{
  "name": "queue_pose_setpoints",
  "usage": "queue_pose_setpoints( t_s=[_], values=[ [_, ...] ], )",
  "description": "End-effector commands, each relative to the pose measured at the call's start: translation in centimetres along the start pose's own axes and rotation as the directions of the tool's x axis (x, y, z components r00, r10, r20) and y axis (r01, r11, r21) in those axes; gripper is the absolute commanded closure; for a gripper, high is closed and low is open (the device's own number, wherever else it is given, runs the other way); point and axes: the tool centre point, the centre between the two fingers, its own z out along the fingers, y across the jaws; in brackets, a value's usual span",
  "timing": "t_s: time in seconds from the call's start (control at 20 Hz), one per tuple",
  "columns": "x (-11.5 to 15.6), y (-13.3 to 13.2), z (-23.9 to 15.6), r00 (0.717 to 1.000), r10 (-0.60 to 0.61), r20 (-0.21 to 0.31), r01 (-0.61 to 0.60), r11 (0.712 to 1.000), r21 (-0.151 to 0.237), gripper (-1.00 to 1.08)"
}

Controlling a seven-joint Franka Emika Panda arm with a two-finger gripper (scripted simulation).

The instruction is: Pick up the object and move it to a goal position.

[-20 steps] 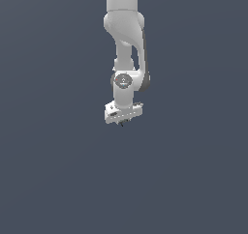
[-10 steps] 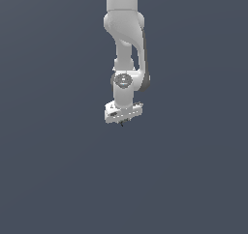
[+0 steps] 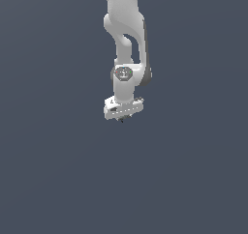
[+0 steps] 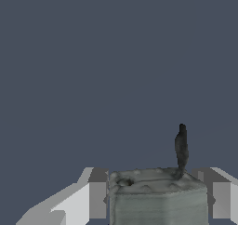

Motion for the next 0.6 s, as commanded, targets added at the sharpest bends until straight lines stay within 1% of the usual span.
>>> queue_pose_setpoints(
  t_s=[0.0,0.25,0.55],
  values=[
    [-0.1,-0.1,-1.4,1.0,0.0,-0.001,0.0,1.0,0.0,1.08],
    [-0.5,-0.5,-5.3,1.0,-0.001,-0.001,0.001,1.0,-0.001,1.08],
    [-1.1,-1.0,-11.0,1.0,-0.001,-0.001,0.001,1.0,-0.001,1.08]
  ],
)
